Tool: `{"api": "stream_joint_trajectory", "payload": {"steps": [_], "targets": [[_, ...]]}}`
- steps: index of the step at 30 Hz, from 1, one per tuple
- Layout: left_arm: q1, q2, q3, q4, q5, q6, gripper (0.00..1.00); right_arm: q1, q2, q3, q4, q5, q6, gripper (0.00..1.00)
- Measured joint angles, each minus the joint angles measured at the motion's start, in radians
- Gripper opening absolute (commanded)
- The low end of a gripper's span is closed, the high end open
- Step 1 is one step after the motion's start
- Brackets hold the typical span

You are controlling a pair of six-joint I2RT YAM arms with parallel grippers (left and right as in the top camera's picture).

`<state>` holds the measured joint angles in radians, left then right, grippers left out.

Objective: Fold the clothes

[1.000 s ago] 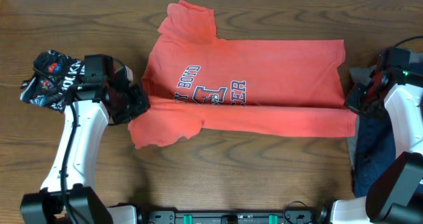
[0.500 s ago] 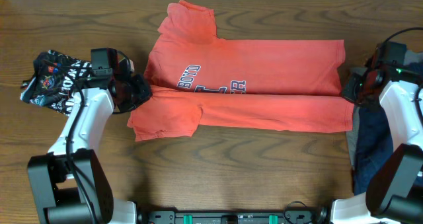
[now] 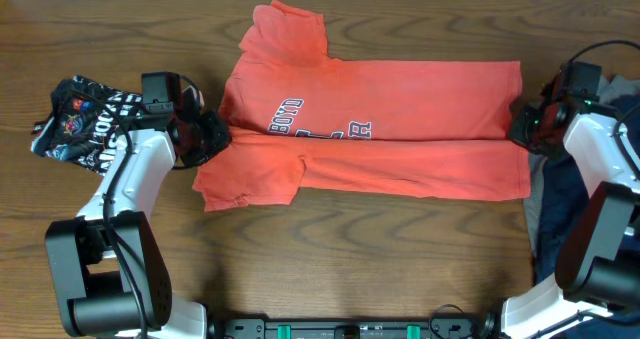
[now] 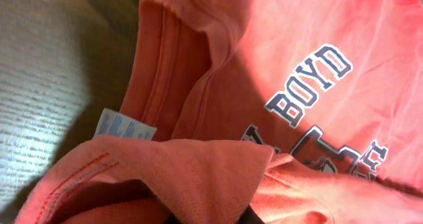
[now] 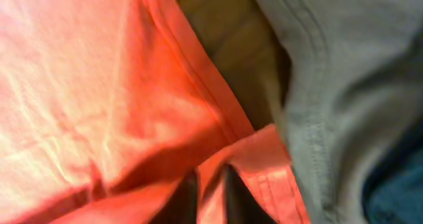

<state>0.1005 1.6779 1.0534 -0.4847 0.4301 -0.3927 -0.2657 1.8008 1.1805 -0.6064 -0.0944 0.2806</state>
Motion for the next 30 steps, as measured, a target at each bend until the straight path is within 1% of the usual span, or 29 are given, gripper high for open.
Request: {"api": "stream_joint_trajectory", "payload": {"steps": [1, 2, 3, 5, 7, 9, 13, 17, 23, 30], "targets": [[0.0, 0.0, 0.0, 0.002, -0.001, 0.0, 0.29, 0.002, 0.005, 0.0, 0.009, -0.005, -0.002, 0.4], [0.0, 0.0, 0.0, 0.002, 0.0, 0.003, 0.34, 0.005, 0.008, 0.0, 0.012, -0.008, -0.006, 0.46], [0.0, 0.0, 0.0, 0.001, 0.0, 0.001, 0.41, 0.008, 0.01, 0.0, 0.013, -0.01, -0.008, 0.46], [0.0, 0.0, 0.0, -0.018, 0.006, -0.001, 0.5, 0.009, 0.01, 0.0, 0.005, -0.014, -0.008, 0.46], [0.0, 0.0, 0.0, -0.063, 0.026, 0.006, 0.54, 0.009, 0.01, 0.0, -0.016, -0.015, -0.007, 0.44], [0.0, 0.0, 0.0, -0.119, 0.05, 0.026, 0.56, 0.009, 0.01, 0.0, -0.051, -0.015, -0.008, 0.42], [0.0, 0.0, 0.0, -0.235, 0.092, 0.076, 0.56, 0.009, 0.01, -0.002, -0.153, -0.018, -0.01, 0.38], [-0.005, 0.0, 0.0, -0.306, 0.132, 0.148, 0.56, 0.009, 0.01, -0.004, -0.242, -0.018, -0.014, 0.38], [-0.085, 0.0, 0.0, -0.314, 0.129, 0.234, 0.57, 0.009, 0.01, -0.004, -0.298, -0.017, -0.032, 0.37], [-0.254, 0.0, 0.0, -0.285, 0.015, 0.274, 0.57, 0.009, 0.01, -0.032, -0.276, -0.016, -0.047, 0.36]]}}
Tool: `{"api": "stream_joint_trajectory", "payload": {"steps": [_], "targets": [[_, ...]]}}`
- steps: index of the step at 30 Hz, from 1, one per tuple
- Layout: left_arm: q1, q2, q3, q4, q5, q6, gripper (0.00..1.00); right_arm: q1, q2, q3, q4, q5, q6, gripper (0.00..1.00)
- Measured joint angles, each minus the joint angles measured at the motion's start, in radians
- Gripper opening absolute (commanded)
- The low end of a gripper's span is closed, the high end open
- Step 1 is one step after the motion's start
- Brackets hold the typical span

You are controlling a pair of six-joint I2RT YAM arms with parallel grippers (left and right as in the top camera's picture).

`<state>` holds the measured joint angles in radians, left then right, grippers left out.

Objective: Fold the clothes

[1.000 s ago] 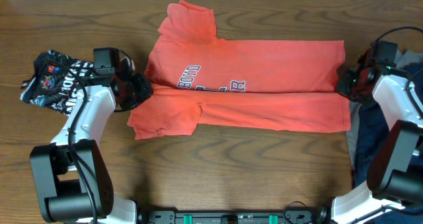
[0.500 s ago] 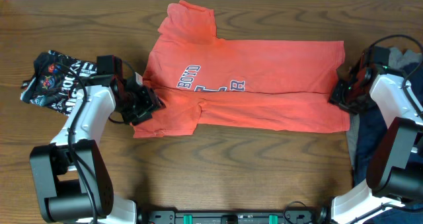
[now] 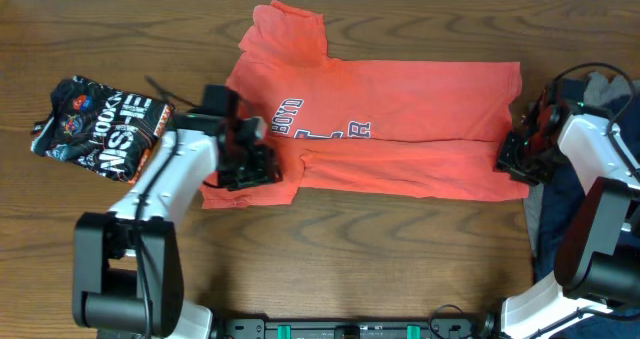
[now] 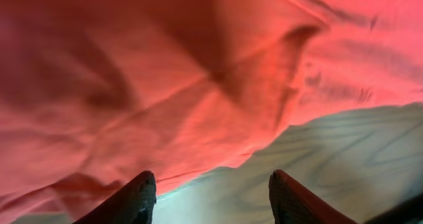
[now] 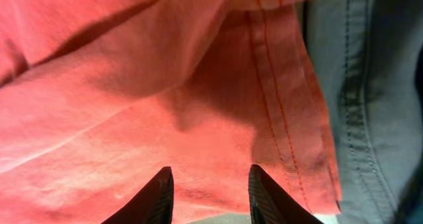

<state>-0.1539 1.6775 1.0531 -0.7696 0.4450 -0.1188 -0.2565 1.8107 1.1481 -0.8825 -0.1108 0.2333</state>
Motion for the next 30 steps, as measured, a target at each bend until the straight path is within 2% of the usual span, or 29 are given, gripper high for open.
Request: {"api": "stream_joint_trajectory", "payload": {"steps": [13, 14, 15, 16, 17, 19, 30], "targets": [[-0.227, 0.09, 0.0, 0.07, -0.114, 0.015, 0.57, 0.0, 0.0, -0.085, 0.048, 0.003, -0.004, 0.35], [-0.237, 0.099, 0.0, 0.07, -0.126, 0.014, 0.54, 0.0, 0.0, -0.085, 0.05, 0.003, -0.004, 0.35], [-0.246, 0.106, 0.0, 0.07, -0.146, 0.012, 0.47, 0.0, 0.0, -0.085, 0.05, 0.003, -0.004, 0.35], [-0.25, 0.109, 0.0, 0.07, -0.161, 0.006, 0.38, 0.0, 0.0, -0.085, 0.05, 0.003, -0.004, 0.35], [-0.253, 0.109, 0.0, 0.071, -0.177, 0.005, 0.24, 0.0, 0.0, -0.085, 0.051, 0.003, -0.004, 0.35], [-0.255, 0.109, 0.0, 0.072, -0.211, 0.005, 0.08, 0.0, 0.0, -0.085, 0.051, 0.003, -0.004, 0.35], [-0.255, 0.108, 0.04, 0.061, -0.351, -0.009, 0.06, 0.0, 0.0, -0.085, 0.052, 0.003, -0.004, 0.36]]}}
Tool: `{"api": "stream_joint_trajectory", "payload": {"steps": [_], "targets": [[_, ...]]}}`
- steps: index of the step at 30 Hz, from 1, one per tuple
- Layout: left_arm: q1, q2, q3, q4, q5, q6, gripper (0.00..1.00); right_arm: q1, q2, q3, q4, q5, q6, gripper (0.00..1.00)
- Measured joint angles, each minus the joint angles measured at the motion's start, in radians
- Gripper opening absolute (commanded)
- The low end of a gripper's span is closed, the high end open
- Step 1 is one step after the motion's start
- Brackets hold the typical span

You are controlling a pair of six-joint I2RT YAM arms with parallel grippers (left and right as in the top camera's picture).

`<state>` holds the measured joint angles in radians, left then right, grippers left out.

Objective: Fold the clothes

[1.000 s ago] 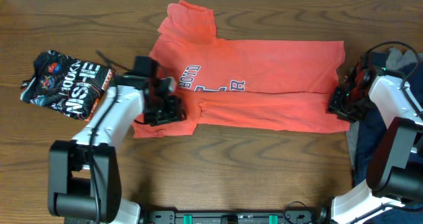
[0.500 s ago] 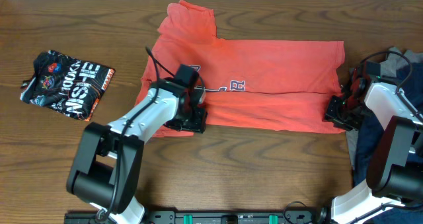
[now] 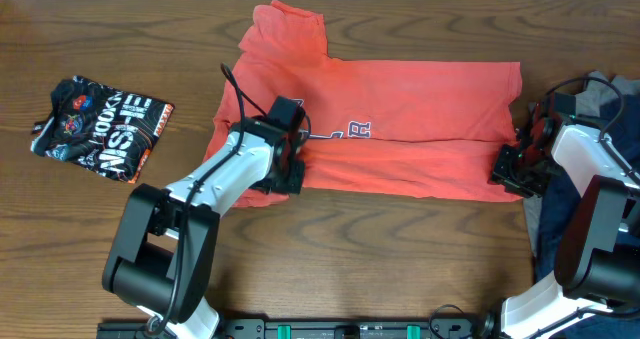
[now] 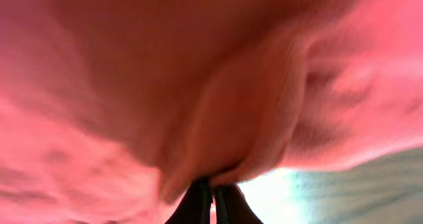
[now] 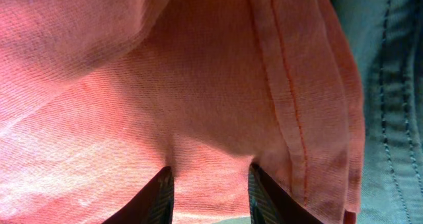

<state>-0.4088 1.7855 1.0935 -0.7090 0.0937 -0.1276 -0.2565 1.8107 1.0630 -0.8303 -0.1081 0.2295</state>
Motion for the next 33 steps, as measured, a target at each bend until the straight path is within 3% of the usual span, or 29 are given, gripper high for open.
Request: {"api": "stream_joint_trajectory", "payload": {"steps": [7, 8, 10, 12, 24, 29, 33], "targets": [[0.0, -0.04, 0.194, 0.186, -0.095, 0.0, 0.09, 0.0, 0.0, 0.0, 0.001, 0.0, 0.0, 0.35], [0.0, -0.048, 0.213, 0.239, -0.103, 0.002, 0.3, 0.0, 0.0, 0.0, 0.001, 0.0, 0.0, 0.35], [0.0, -0.059, 0.23, 0.325, -0.116, -0.001, 0.62, 0.0, 0.0, 0.0, 0.001, 0.0, 0.0, 0.36], [0.0, -0.063, 0.236, 0.34, -0.122, -0.003, 0.71, 0.0, 0.0, 0.0, 0.001, 0.0, 0.0, 0.36], [0.034, -0.063, 0.23, -0.089, -0.166, -0.028, 0.73, 0.0, 0.0, -0.002, 0.004, 0.001, 0.0, 0.36], [0.144, -0.063, 0.23, -0.126, -0.202, -0.127, 0.75, 0.0, 0.0, -0.002, 0.005, 0.001, 0.0, 0.38], [0.256, -0.063, 0.219, -0.134, -0.214, -0.24, 0.83, 0.0, 0.0, -0.002, 0.005, 0.001, 0.0, 0.38]]}}
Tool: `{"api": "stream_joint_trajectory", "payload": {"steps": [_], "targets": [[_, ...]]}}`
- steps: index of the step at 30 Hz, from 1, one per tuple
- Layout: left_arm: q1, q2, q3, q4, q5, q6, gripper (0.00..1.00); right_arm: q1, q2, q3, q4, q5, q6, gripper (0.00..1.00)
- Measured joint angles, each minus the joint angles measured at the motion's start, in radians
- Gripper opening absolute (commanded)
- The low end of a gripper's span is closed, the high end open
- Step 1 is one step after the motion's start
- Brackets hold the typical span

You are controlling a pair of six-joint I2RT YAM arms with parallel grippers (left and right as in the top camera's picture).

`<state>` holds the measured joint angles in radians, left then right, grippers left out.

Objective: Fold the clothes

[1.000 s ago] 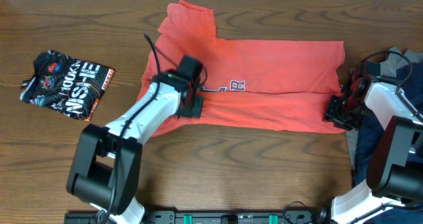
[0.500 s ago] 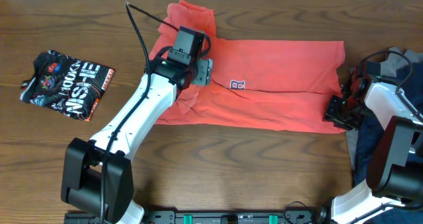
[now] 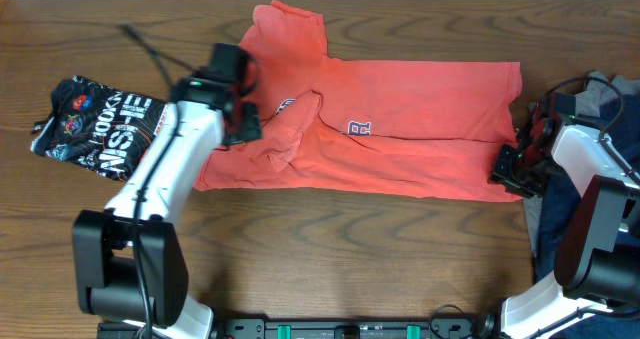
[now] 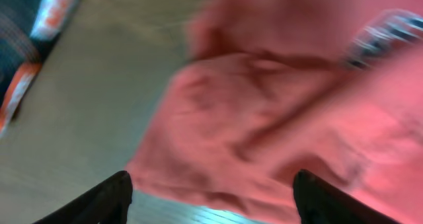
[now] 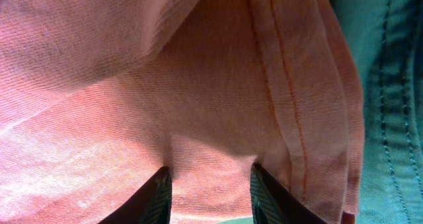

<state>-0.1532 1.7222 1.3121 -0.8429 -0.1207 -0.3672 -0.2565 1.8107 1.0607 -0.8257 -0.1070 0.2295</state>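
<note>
An orange T-shirt lies across the table, folded lengthwise. Its lower left sleeve is bunched inward over part of the navy print. My left gripper hovers at the shirt's left side. In the blurred left wrist view it stands wide open over the shirt, holding nothing. My right gripper is at the shirt's lower right corner. In its wrist view it is open, with both fingertips down on the hemmed cloth.
A folded dark printed garment lies left of the shirt and shows in the left wrist view's corner. A pile of grey and blue clothes sits at the right edge, close beside the right gripper.
My left gripper was shut on the sleeve near the shirt's lower left. Now it is open at the shirt's left side, and the sleeve lies pulled inward over the print. The right gripper has not moved.
First both grippers were shut on the shirt's two ends. Then both stood open, the left over the lower sleeve, the right at the lower right corner. The left then shut on the sleeve. Now the sleeve lies over the print and the left is open.
</note>
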Motion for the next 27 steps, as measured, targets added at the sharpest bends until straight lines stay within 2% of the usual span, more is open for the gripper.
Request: {"api": "stream_joint_trajectory", "payload": {"steps": [6, 11, 14, 15, 20, 21, 22, 27], "targets": [[0.143, 0.0, -0.122, 0.0, 0.027, -0.129, 0.83, 0.0, 0.0, 0.0, 0.0, 0.003, -0.005, 0.38], [0.203, 0.0, -0.243, 0.078, 0.09, -0.162, 0.82, 0.0, 0.0, 0.0, 0.0, 0.011, -0.007, 0.38], [0.209, 0.0, -0.301, 0.149, 0.142, -0.174, 0.76, 0.0, 0.0, 0.0, 0.0, 0.014, -0.007, 0.38], [0.209, 0.0, -0.319, 0.174, 0.159, -0.178, 0.7, 0.0, 0.0, 0.0, 0.0, 0.014, -0.007, 0.38], [0.209, 0.0, -0.381, 0.272, 0.204, -0.178, 0.25, 0.0, 0.0, 0.0, -0.005, 0.015, -0.007, 0.38], [0.209, 0.0, -0.388, 0.282, 0.209, -0.18, 0.13, 0.0, 0.0, 0.0, -0.005, 0.015, -0.007, 0.38], [0.208, 0.0, -0.39, 0.287, 0.218, -0.174, 0.06, 0.0, 0.0, 0.0, -0.006, 0.016, -0.007, 0.38], [0.211, -0.004, -0.386, 0.227, 0.215, -0.148, 0.06, 0.0, 0.0, 0.0, -0.01, 0.017, -0.007, 0.38]]}}
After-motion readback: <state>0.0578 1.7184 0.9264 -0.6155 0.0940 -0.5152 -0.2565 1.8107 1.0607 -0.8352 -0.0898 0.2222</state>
